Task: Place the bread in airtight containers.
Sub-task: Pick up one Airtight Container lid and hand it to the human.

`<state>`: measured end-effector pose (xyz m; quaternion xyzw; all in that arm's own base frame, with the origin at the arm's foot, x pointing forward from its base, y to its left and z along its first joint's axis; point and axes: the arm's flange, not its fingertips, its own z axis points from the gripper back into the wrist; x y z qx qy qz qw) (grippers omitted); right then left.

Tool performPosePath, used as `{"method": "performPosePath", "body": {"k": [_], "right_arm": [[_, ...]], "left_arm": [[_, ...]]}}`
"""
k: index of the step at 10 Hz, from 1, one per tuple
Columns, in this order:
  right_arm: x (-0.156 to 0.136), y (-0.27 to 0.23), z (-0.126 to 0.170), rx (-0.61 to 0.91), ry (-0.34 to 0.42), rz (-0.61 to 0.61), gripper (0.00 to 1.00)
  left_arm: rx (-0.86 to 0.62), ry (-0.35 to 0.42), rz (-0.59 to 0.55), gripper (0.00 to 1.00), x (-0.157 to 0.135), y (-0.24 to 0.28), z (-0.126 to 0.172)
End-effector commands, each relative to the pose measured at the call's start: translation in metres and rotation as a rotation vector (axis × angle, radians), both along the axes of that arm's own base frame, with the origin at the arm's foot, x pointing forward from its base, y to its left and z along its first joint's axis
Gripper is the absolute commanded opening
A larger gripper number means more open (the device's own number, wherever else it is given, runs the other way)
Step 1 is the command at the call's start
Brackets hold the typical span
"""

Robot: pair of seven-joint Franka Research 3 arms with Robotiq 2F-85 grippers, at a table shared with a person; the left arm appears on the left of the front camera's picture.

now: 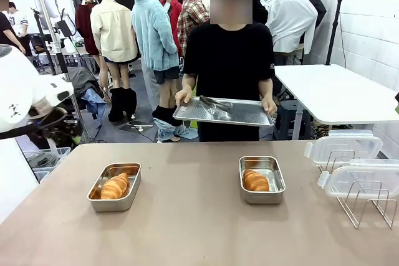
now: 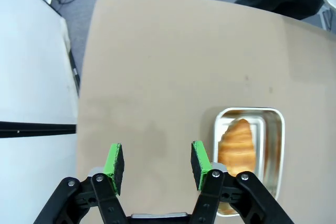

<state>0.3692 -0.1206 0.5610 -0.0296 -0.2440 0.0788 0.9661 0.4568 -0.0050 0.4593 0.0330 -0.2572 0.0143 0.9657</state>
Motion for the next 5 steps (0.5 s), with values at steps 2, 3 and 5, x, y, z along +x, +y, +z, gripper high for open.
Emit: {"method": "performPosePath", "body": {"k": [2,3,5], "right_arm": [[-0.001,0.002,-0.002,0.010,0.004,-0.012,0.93],[-0.001,0.002,-0.002,0.010,0.004,-0.012,0.93],[-0.001,0.002,-0.002,0.010,0.004,-0.012,0.93]], "left_arm": [[-0.028,0.015,0.027,0.67,-0.015,0.046,-0.007],[-0.032,0.022,0.030,0.67,-0.017,0.056,-0.009],[-0.076,0.039,0.011,0.67,-0.020,0.072,-0.015]]}}
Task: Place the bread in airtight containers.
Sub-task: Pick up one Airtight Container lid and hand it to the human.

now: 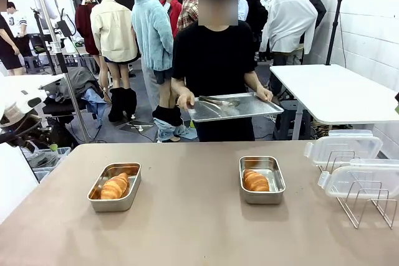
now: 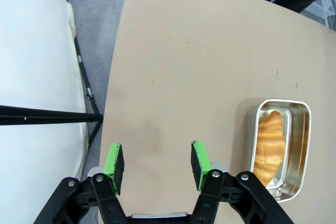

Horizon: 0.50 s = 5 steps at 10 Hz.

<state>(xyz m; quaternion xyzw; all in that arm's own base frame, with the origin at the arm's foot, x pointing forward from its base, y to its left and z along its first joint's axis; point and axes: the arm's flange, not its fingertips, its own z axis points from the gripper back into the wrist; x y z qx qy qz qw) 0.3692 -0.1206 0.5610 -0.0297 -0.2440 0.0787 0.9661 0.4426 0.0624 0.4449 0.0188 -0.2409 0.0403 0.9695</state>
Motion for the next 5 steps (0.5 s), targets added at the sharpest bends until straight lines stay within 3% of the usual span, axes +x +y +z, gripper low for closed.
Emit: {"method": "performPosePath", "body": {"k": [1,5], "right_arm": [[-0.0015,0.0023,-0.0023,0.011,0.004,-0.012,0.93],[-0.0015,0.0023,-0.0023,0.011,0.004,-0.012,0.93]], "left_arm": [[0.016,-0.005,0.001,0.67,0.0024,-0.0071,0.0028],[0.016,-0.005,0.001,0.67,0.0024,-0.0071,0.0028]]}}
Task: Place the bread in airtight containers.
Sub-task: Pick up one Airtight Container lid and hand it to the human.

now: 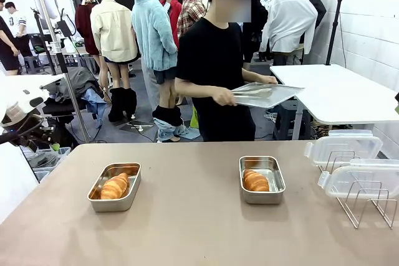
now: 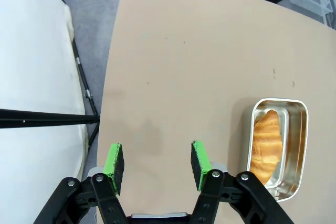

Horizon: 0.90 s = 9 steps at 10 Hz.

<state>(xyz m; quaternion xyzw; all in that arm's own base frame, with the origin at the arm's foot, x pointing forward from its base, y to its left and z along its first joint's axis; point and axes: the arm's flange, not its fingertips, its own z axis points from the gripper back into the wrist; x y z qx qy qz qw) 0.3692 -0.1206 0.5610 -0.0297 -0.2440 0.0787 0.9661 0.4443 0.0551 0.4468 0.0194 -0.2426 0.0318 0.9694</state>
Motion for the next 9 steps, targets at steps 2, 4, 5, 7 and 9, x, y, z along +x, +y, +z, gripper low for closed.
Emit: {"method": "performPosePath", "body": {"k": [2,4,5,7,9], "right_arm": [[-0.0015,0.0023,-0.0023,0.011,0.004,-0.012,0.93],[-0.0015,0.0023,-0.0023,0.011,0.004,-0.012,0.93],[-0.0015,0.0023,-0.0023,0.011,0.004,-0.012,0.93],[-0.0015,0.0023,-0.0023,0.011,0.004,-0.012,0.93],[-0.0015,0.0023,-0.0023,0.011,0.004,-0.012,0.93]], "left_arm": [[0.010,-0.002,0.017,0.67,0.0007,0.0001,0.0010],[0.010,-0.002,0.017,0.67,0.0007,0.0001,0.0010],[0.010,-0.002,0.017,0.67,0.0007,0.0001,0.0010],[0.010,-0.002,0.017,0.67,0.0007,0.0001,0.0010],[0.010,-0.002,0.017,0.67,0.0007,0.0001,0.0010]]}}
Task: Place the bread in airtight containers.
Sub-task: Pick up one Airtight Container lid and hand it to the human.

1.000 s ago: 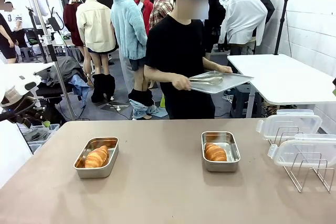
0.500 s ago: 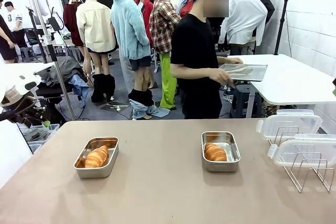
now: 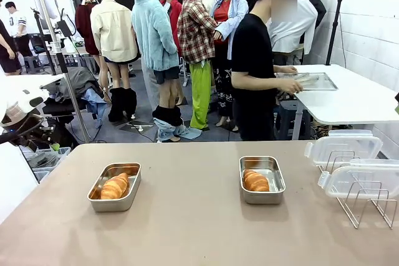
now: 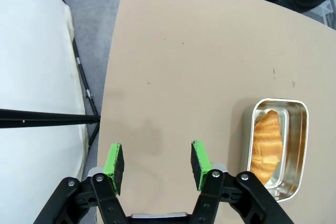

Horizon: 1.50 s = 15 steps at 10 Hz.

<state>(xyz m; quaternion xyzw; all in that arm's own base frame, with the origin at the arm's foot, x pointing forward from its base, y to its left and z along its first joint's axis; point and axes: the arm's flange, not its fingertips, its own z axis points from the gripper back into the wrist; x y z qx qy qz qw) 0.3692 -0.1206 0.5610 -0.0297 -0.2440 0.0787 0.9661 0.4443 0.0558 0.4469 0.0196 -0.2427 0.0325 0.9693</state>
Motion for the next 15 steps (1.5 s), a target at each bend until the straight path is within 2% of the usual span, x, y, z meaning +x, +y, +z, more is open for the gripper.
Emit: {"method": "performPosePath", "body": {"k": [1,15], "right_arm": [[-0.0015,0.0023,-0.0023,0.011,0.004,-0.012,0.93],[-0.0015,0.0023,-0.0023,0.011,0.004,-0.012,0.93]], "left_arm": [[0.010,-0.001,0.015,0.67,0.0007,-0.0005,0.0009],[0.010,-0.001,0.015,0.67,0.0007,-0.0005,0.0009]]}}
